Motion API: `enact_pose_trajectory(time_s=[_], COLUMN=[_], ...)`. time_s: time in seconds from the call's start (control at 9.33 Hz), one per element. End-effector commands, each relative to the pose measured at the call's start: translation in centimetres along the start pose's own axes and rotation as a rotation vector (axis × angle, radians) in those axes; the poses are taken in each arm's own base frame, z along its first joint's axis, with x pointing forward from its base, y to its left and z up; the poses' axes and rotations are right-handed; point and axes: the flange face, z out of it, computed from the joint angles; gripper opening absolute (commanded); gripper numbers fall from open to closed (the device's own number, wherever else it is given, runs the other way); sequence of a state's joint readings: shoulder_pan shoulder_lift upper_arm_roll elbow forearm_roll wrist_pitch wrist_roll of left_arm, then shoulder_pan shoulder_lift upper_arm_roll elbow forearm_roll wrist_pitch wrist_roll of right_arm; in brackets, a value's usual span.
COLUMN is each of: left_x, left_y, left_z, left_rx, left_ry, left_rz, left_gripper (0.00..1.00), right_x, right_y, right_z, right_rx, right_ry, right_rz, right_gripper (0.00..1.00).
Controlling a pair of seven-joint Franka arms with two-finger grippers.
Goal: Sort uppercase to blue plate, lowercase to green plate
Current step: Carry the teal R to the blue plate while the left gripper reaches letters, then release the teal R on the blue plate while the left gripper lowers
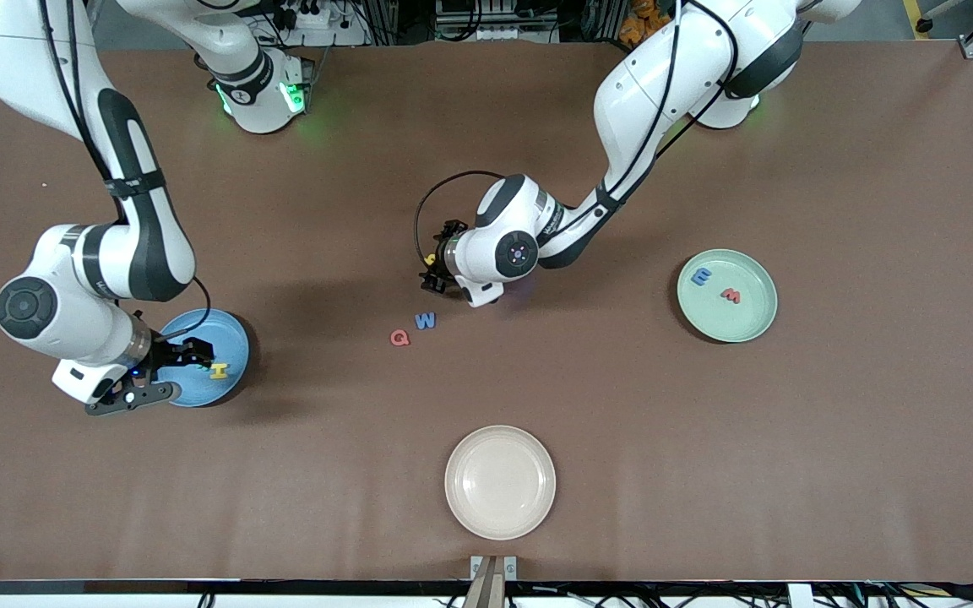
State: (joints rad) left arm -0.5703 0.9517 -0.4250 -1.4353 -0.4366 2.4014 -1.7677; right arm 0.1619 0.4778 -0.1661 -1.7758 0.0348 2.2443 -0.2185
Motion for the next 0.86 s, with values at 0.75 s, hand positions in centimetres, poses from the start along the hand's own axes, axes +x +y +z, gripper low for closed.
enact_pose_trajectory(time_s=[0.75], left_x=[0.1], left_y=[-1.7], left_z=[2.4], left_rx=[-0.021], left_ry=[0.004], left_rz=[-0.015], left_gripper=[0.86], right_x=[3.0], right_y=[-9.7], right_z=[-0.8], right_rx=[-0.004], right_ry=[0.023], right_rz=[0.182], right_gripper=[1.0])
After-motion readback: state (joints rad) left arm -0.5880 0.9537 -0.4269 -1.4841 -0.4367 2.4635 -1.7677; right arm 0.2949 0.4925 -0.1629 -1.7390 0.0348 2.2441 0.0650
